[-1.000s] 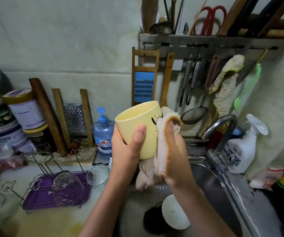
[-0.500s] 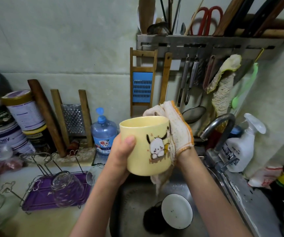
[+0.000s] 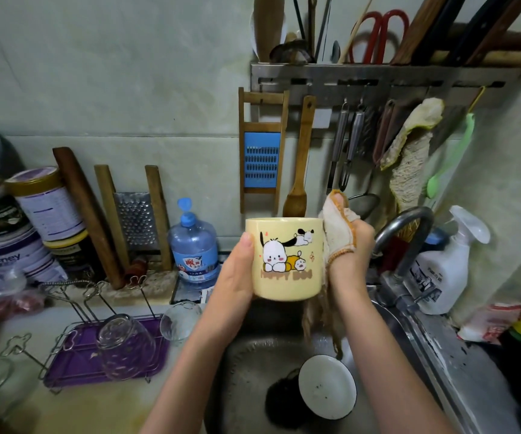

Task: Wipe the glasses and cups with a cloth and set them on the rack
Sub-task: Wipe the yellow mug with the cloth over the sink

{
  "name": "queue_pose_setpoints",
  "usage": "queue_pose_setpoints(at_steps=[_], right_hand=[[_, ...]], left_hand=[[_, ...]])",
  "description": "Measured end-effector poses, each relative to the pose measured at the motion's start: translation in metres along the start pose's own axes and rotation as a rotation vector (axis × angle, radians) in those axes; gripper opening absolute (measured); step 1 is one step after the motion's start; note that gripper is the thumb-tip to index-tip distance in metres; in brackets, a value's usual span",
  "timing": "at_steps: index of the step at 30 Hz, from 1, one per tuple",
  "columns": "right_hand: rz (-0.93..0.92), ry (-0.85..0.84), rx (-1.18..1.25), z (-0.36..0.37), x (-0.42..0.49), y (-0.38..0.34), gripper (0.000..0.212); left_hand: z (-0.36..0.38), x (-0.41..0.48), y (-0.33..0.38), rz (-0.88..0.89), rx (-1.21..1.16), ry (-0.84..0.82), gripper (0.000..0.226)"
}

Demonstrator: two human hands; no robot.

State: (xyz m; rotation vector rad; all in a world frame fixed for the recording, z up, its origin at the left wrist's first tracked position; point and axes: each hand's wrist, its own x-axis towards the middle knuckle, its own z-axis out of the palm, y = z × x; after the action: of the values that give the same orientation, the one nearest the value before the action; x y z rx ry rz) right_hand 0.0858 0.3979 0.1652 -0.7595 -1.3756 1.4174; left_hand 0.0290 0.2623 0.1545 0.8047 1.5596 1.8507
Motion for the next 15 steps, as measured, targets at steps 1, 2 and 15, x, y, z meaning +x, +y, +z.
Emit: queue_pose_setpoints(at_steps=[1, 2, 15], right_hand=[[-0.016, 0.029, -0.017, 0.001, 0.002, 0.0, 0.048], [-0.056, 0.045, -0.04, 0.0, 0.003, 0.0, 0.051], [0.399, -0.169, 0.955, 0.008, -0.036, -0.037, 0.063]], left_hand=[[0.004, -0.001, 0.0, 0.02, 0.043, 0.009, 0.063], [0.007, -0.004, 0.001, 0.045, 0.069, 0.018, 0.053], [0.029, -0.002, 0.0, 0.17, -0.202, 0.207, 0.078]])
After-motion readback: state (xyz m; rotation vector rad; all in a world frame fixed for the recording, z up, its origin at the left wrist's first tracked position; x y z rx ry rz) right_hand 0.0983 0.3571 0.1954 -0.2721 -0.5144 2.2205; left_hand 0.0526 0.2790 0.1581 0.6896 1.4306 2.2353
